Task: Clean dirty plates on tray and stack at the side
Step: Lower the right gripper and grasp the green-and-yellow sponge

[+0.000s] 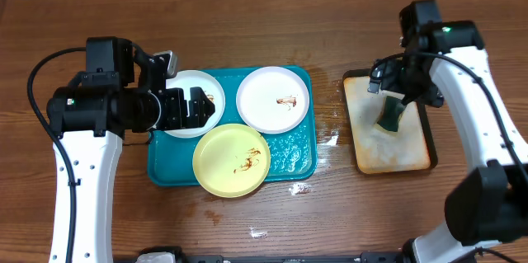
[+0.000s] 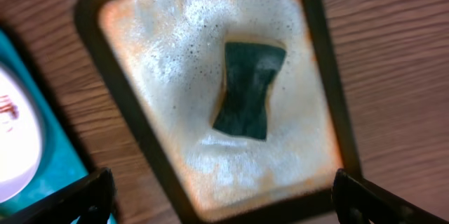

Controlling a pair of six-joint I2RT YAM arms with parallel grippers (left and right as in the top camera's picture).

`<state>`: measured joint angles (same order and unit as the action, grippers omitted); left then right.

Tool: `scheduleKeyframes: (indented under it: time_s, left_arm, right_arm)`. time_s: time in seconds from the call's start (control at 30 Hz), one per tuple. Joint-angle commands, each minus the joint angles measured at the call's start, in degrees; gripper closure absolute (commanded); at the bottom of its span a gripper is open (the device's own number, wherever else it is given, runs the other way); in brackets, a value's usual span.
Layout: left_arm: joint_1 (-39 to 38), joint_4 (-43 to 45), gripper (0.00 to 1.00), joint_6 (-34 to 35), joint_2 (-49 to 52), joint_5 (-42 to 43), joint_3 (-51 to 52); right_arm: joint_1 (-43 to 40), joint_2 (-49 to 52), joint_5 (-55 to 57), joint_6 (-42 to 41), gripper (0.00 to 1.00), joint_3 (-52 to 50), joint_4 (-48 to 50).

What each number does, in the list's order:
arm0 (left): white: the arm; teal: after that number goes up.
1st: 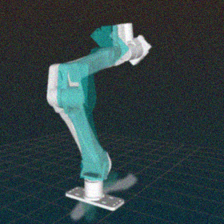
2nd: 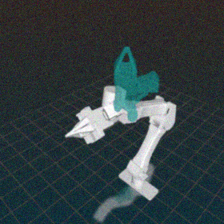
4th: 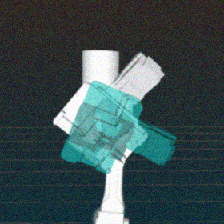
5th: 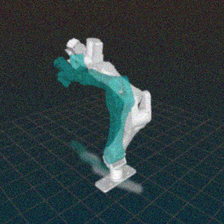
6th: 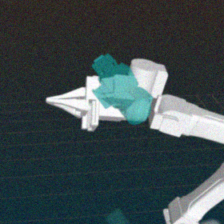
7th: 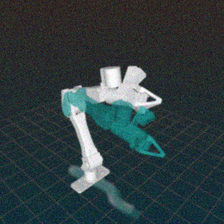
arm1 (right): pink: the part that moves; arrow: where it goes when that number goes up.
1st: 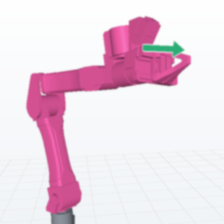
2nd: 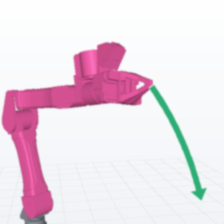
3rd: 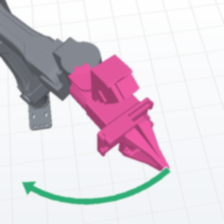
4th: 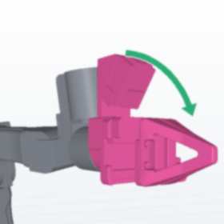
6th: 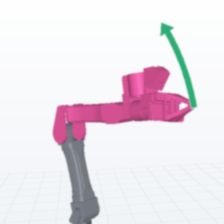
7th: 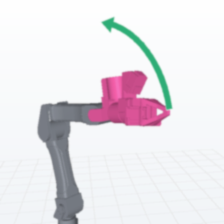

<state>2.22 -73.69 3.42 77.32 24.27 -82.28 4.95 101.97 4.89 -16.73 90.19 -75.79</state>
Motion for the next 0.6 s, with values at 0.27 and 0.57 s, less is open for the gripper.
scheduleKeyframes:
  time_s: [0.27, 0.57]
  left_arm:
    - [-0.4, 0.3, 0.0, -0.9, 0.2, -4.8, -1.1]
    - [-0.4, 0.3, 0.0, -0.9, 0.2, -4.9, -1.1]
  right_arm:
    - [-1.6, 4.4, -2.6, -4.5, 0.0, -11.9, 10.3]
    - [-3.8, 8.3, -5.0, -4.6, 0.05, -14.1, 13.2]
